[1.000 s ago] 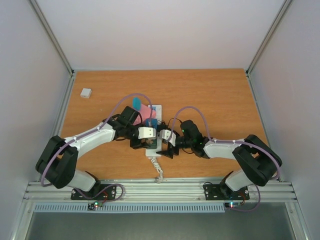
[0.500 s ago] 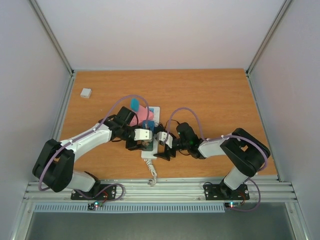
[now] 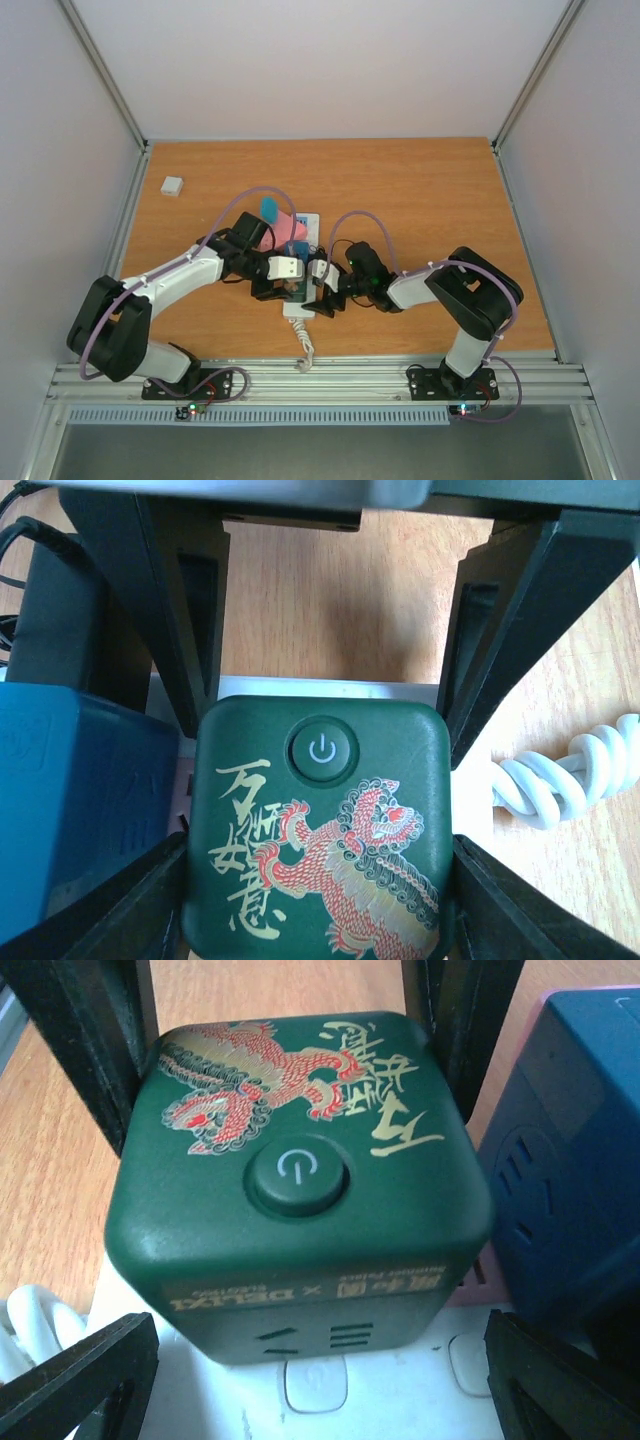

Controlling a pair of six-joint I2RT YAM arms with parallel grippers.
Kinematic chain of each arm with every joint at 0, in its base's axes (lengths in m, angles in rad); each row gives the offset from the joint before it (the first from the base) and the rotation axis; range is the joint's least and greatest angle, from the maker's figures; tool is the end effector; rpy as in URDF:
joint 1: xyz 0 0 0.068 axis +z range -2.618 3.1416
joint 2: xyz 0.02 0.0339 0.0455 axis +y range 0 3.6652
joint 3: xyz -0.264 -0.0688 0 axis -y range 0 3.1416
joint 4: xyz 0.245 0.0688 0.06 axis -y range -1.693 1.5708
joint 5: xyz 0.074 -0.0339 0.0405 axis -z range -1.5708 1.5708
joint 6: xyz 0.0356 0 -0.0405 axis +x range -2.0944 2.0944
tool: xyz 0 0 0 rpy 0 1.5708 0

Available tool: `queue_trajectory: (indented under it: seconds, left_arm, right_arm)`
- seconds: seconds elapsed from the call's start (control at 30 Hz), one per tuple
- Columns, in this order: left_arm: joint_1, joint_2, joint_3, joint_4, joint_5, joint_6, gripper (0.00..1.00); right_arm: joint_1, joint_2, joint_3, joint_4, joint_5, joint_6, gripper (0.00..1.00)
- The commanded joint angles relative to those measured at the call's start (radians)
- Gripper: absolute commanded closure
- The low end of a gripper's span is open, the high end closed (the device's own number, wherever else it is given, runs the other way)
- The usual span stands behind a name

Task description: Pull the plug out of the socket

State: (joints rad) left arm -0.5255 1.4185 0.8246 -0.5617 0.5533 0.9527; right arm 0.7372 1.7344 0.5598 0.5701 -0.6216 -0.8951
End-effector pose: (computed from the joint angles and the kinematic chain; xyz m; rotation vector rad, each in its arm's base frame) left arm 0.2144 -0.1459 0.1916 1.8393 1.7906 -0.5966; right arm 0.2064 0.2154 0.1126 -1.7497 1.1657 0.5781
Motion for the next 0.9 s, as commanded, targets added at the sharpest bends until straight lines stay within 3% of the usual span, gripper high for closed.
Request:
queue_trajectory:
  seconds: [0.0, 0.33, 0.87]
  left_arm:
    - [0.004, 0.008, 0.039, -0.003, 0.121, -0.010, 0.65]
    - [0.050, 0.003, 0.066, -0.049, 0.220, 0.011, 0.68]
    - [0.050, -0.049, 0.059, -0.040, 0.220, -0.005, 0.72]
  right_arm:
    - [0.010, 0.034, 0.020, 0.026, 0.002, 0.003, 0.10]
    - [0.011, 0.058, 0.014, -0.009, 0.017, -0.027, 0.11]
    - [0.016, 0.082, 0.028, -0.041, 0.045, -0.047, 0.12]
